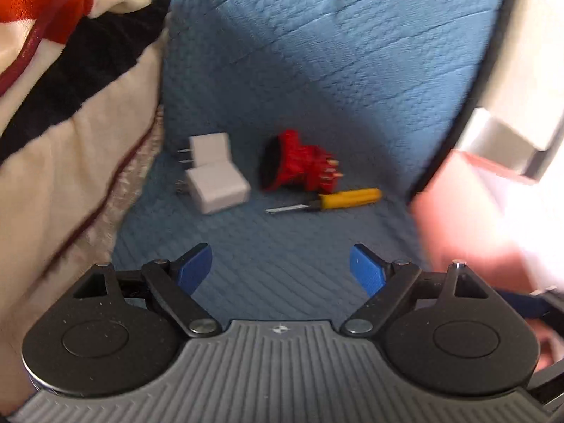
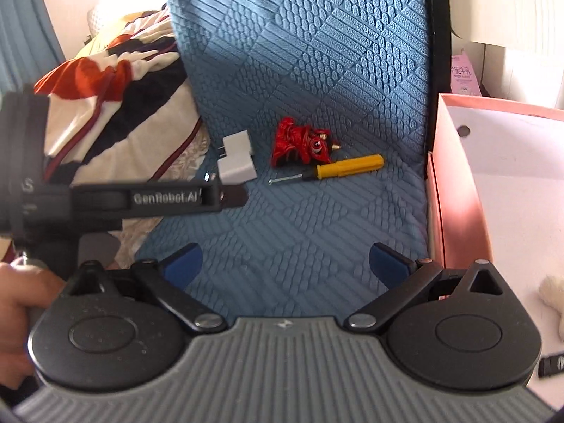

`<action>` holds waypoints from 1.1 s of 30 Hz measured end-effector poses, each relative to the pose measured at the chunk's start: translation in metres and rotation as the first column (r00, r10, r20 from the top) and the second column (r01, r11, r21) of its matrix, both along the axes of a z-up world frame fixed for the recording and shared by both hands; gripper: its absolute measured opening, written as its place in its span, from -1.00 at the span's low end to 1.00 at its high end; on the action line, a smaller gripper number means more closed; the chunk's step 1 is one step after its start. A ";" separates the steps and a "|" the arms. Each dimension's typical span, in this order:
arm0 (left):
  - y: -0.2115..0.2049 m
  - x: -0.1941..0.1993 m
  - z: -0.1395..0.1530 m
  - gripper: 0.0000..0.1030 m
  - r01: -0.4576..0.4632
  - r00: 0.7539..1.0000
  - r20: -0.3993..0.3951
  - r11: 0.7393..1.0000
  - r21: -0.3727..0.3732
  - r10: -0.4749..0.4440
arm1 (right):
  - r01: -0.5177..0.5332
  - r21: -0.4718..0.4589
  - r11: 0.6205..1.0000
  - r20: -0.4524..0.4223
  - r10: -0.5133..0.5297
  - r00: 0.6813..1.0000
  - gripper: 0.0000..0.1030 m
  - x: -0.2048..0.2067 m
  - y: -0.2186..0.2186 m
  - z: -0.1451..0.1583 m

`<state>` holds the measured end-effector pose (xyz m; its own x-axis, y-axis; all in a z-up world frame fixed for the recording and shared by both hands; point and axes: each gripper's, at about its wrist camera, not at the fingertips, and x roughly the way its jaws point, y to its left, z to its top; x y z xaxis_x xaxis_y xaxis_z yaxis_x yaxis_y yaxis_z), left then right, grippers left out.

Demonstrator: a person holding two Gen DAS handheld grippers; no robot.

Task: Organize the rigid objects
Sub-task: 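Lower the right tool toward the yellow screwdriver while the left tool approaches the white chargers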

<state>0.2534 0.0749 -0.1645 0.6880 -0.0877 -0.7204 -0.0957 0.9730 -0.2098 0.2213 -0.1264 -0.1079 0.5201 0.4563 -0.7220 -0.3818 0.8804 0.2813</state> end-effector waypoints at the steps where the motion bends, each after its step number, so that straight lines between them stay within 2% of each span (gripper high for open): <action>1: 0.005 0.006 -0.003 0.72 0.001 1.000 -0.005 1.000 0.002 -0.001 | 0.002 -0.002 1.000 -0.003 -0.002 1.000 1.00 0.007 0.001 -0.002; 6: 0.030 0.035 -0.014 0.72 -0.046 0.998 -0.036 0.998 -0.052 0.044 | 0.022 -0.003 1.000 -0.062 -0.022 0.998 1.00 0.042 0.006 -0.016; 9: 0.032 0.051 -0.019 0.72 -0.046 0.998 -0.043 0.999 -0.007 0.046 | 0.043 0.033 0.999 -0.135 -0.038 0.990 0.99 0.067 0.004 -0.027; 11: 0.033 0.060 -0.024 0.72 -0.042 0.998 -0.054 0.999 0.013 0.043 | 0.053 0.030 0.998 -0.146 -0.048 0.988 0.99 0.083 0.003 -0.033; 16: 0.040 0.080 -0.044 0.71 -0.059 0.990 -0.124 0.998 0.020 0.061 | 0.068 -0.038 0.997 -0.141 -0.073 0.987 0.99 0.120 0.004 -0.058; 21: 0.050 0.091 -0.051 0.69 -0.100 0.986 -0.133 0.995 0.016 0.101 | 0.115 -0.015 0.993 -0.201 -0.115 0.973 0.92 0.150 -0.001 -0.082; 24: 0.056 0.097 -0.055 0.69 -0.120 0.983 -0.139 0.993 0.006 0.119 | 0.113 0.004 0.994 -0.171 -0.111 0.979 0.92 0.157 0.002 -0.082; 28: 0.059 0.102 -0.057 0.69 -0.135 0.982 -0.136 0.991 -0.001 0.134 | 0.090 -0.039 0.995 -0.123 -0.094 0.988 0.92 0.158 0.015 -0.082; 33: 0.057 0.107 -0.062 0.69 -0.137 0.980 -0.148 0.991 -0.009 0.134 | 0.125 -0.066 0.990 -0.109 -0.131 0.985 0.92 0.162 0.024 -0.089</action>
